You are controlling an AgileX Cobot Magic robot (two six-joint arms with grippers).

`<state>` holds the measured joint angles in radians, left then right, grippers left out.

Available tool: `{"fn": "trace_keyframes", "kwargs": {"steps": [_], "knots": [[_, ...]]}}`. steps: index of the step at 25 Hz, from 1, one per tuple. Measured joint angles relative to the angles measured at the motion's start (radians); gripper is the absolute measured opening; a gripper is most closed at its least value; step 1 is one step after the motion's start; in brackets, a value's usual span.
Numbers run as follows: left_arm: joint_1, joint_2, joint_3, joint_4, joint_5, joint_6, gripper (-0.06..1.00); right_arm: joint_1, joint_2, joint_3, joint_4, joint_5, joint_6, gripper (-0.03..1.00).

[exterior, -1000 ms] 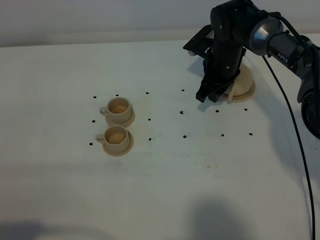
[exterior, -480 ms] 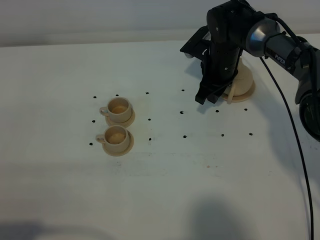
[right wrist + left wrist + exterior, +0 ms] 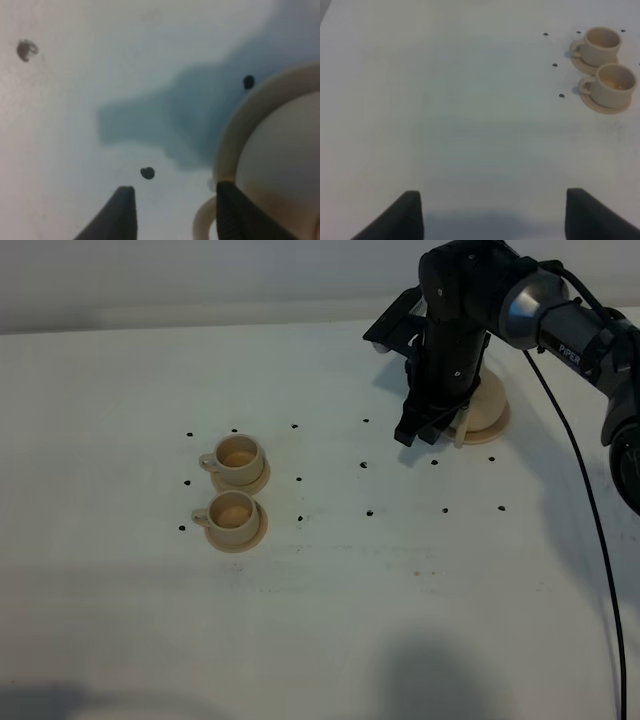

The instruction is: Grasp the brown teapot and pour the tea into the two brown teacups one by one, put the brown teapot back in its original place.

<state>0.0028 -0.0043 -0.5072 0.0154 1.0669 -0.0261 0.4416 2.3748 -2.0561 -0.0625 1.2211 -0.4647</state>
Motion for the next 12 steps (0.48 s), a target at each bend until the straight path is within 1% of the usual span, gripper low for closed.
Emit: {"fn": "trace_keyframes", "kwargs": {"steps": [4, 12], "knots": [[0.0, 0.0, 0.0, 0.0, 0.0, 0.0, 0.57, -0.012, -0.002, 0.016, 0.002, 0.0, -0.006, 0.36], [0.0, 0.0, 0.0, 0.0, 0.0, 0.0, 0.57, -0.025, -0.022, 0.119, 0.005, -0.001, -0.037, 0.36]]}}
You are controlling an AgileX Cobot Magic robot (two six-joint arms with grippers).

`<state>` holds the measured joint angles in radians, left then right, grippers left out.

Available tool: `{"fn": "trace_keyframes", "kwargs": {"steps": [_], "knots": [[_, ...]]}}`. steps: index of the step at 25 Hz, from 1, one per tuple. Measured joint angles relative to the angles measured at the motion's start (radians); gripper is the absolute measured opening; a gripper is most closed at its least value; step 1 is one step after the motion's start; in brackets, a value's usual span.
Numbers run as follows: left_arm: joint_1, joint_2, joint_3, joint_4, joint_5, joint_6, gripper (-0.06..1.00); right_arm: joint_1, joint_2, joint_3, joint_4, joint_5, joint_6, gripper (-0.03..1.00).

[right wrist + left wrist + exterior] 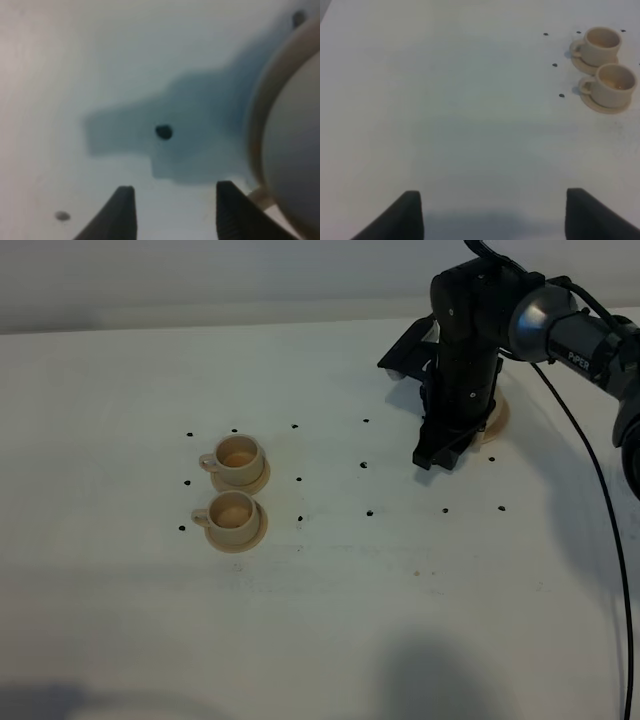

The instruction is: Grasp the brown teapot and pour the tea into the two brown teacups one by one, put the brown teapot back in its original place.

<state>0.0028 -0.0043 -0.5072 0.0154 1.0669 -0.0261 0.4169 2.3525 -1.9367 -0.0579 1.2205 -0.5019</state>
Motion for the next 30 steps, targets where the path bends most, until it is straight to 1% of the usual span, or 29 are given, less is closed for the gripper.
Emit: {"fn": "trace_keyframes", "kwargs": {"steps": [11, 16, 20, 25, 30], "knots": [[0.0, 0.0, 0.0, 0.0, -0.001, 0.0, 0.57, -0.007, -0.048, 0.0, -0.021, 0.0, 0.0, 0.36], [0.0, 0.0, 0.0, 0.0, -0.001, 0.0, 0.57, 0.01, -0.122, 0.0, 0.006, 0.0, 0.021, 0.36], [0.0, 0.0, 0.0, 0.0, -0.001, 0.0, 0.57, -0.008, -0.18, 0.0, 0.024, 0.0, 0.112, 0.36], [0.0, 0.0, 0.0, 0.0, -0.001, 0.0, 0.57, -0.078, -0.2, 0.001, 0.022, 0.001, 0.285, 0.36], [0.0, 0.0, 0.0, 0.0, -0.001, 0.0, 0.57, -0.119, -0.2, 0.026, 0.029, 0.001, 0.418, 0.36]]}}
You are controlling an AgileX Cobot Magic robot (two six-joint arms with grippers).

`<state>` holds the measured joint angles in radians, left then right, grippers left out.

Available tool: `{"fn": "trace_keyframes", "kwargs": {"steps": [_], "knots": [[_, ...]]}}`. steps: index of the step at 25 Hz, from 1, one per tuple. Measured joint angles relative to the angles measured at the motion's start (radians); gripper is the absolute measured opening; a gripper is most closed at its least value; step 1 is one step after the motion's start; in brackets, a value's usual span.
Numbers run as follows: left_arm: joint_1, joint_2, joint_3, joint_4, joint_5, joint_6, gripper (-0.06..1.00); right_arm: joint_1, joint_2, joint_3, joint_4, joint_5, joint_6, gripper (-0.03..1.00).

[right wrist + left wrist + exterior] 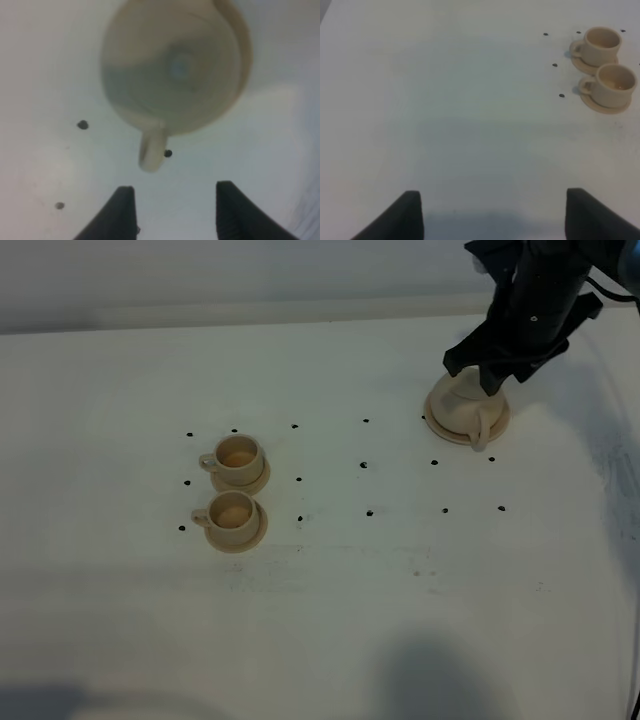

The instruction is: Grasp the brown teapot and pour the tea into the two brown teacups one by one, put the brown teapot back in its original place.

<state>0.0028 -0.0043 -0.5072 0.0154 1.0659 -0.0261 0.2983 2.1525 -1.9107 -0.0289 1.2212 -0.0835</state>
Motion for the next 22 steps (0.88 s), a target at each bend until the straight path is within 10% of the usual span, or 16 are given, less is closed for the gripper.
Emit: {"fn": "trace_keyframes", "kwargs": {"steps": [22], "knots": [[0.0, 0.0, 0.0, 0.0, 0.001, 0.0, 0.57, -0.013, 0.059, 0.033, 0.058, -0.007, 0.119, 0.36]]}}
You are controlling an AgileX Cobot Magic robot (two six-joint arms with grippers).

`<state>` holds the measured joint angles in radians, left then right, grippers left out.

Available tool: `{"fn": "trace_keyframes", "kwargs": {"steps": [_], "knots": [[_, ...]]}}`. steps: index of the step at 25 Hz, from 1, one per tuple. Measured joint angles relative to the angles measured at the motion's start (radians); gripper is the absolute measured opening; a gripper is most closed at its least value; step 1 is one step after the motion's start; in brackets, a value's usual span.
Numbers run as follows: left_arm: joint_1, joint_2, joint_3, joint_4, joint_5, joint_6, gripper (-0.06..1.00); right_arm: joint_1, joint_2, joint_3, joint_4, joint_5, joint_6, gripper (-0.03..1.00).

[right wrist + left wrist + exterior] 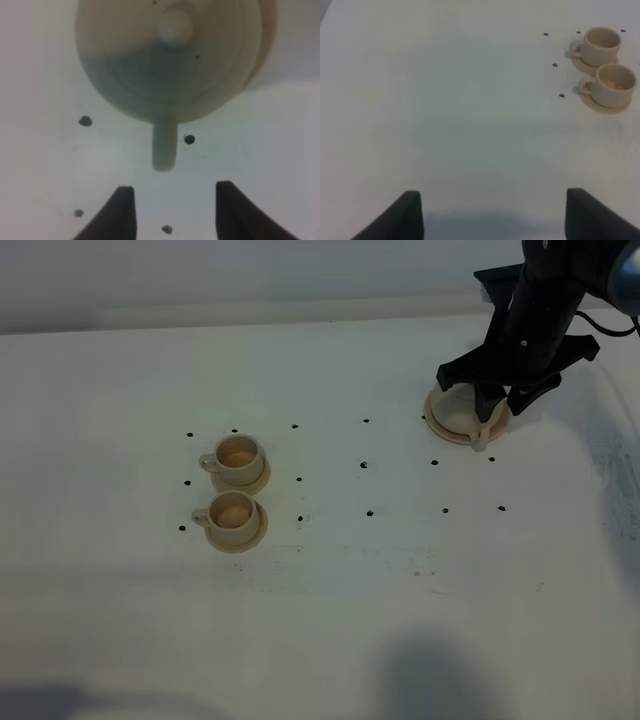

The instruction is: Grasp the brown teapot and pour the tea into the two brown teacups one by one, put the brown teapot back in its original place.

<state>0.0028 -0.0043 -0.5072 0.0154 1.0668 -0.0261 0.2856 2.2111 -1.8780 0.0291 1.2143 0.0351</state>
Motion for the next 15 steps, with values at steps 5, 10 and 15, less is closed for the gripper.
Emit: {"fn": "trace_keyframes", "kwargs": {"steps": [5, 10, 15], "knots": [[0.0, 0.0, 0.0, 0.0, 0.0, 0.0, 0.57, 0.0, 0.032, 0.0, 0.0, -0.04, 0.0, 0.36], [0.0, 0.0, 0.0, 0.0, 0.0, 0.0, 0.57, 0.0, 0.033, 0.0, 0.001, -0.062, 0.0, 0.36], [0.0, 0.0, 0.0, 0.0, 0.0, 0.0, 0.57, 0.0, 0.053, 0.0, 0.001, -0.066, -0.002, 0.36]]}}
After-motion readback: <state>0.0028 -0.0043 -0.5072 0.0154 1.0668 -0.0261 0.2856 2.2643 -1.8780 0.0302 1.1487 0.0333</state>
